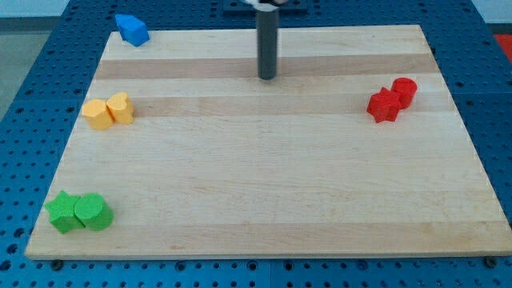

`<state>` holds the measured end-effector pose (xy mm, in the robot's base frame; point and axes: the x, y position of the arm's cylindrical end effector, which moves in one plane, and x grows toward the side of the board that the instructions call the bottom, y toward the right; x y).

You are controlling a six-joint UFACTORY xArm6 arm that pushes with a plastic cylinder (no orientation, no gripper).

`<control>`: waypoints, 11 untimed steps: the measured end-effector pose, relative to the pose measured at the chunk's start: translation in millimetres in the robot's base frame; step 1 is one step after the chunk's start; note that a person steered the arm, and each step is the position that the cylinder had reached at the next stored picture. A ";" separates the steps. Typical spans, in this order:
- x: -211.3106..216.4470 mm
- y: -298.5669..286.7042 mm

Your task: Nudge the blue cube a bit left

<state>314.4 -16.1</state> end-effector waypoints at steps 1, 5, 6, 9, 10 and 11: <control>0.0 -30.5; 0.5 -88.1; 0.6 -121.4; 0.6 -162.4; 0.6 -162.2; -0.7 -160.7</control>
<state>313.7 -176.7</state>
